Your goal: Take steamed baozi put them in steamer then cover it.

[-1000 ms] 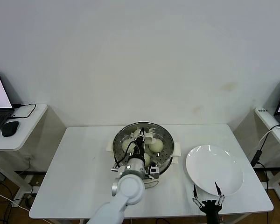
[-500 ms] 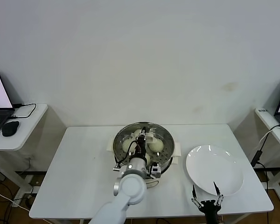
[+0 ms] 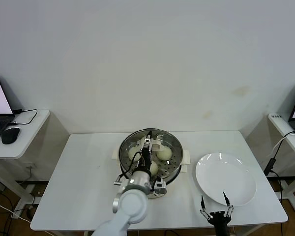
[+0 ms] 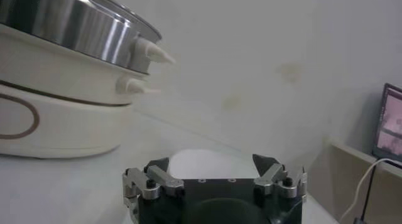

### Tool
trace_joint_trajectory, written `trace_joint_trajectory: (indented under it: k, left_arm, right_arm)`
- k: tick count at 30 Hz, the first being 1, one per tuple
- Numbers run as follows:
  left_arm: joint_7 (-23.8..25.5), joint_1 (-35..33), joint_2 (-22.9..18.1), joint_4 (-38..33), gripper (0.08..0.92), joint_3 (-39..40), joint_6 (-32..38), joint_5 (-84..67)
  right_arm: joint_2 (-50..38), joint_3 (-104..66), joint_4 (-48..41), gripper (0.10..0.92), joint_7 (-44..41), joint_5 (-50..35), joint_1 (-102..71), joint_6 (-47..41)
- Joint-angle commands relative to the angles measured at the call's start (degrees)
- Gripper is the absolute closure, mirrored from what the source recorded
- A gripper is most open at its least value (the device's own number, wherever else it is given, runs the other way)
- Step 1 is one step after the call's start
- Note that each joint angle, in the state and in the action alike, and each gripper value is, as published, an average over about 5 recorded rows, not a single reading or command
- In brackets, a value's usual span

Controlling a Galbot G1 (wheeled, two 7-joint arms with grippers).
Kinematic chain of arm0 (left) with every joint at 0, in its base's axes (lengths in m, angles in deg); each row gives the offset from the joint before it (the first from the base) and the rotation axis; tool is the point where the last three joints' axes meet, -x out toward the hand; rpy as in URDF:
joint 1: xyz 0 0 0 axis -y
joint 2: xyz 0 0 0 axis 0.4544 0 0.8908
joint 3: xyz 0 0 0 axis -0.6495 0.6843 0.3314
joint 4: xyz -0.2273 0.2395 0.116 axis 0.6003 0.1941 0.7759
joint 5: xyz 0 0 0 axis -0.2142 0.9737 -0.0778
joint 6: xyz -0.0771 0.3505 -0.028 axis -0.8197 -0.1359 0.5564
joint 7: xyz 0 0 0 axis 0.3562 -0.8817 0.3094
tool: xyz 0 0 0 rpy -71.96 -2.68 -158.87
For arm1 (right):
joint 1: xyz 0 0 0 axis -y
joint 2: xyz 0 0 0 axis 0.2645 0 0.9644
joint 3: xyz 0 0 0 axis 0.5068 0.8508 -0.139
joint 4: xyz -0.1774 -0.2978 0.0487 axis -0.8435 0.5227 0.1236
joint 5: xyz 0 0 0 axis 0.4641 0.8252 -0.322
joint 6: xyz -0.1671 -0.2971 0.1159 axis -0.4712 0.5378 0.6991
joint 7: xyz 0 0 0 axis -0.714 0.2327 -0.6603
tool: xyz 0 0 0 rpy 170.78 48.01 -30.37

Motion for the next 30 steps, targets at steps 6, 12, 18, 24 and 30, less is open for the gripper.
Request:
trace_joint_trajectory:
  k: [6,12,18,24,30]
  left_arm:
    - [-11.9,-18.3,9.2,-23.1,0.185,-10.0,3.8,-17.3]
    - [-33.0,-31.6,11.2,-23.2,0.177,-25.5,22.0,-63.3]
    - [-34.9,-39.9,9.3,-16.5,0.177,-36.3,34.6,-85.1]
    - [-34.6,-46.0,8.0,-15.1,0.177,-36.8,33.2,-94.7]
    - [-31.6,-48.4,7.5,-10.7,0.177,-38.2,38.3,-97.9]
  right_arm:
    - [-1.8,-0.3,1.0,0.202,-0.1,-1.2,-1.5,0.2]
    - [-2.5,-0.4,2.0,0.203,-0.7,-2.3,-1.7,-0.2]
    - [-5.3,-0.2,3.4,0.203,-1.5,-3.8,-3.9,0.1]
    - [-10.1,0.2,7.4,0.202,-3.3,-9.6,-8.5,-1.2]
    - [-11.7,0.8,9.5,0.203,-5.1,-14.4,-11.1,-2.8]
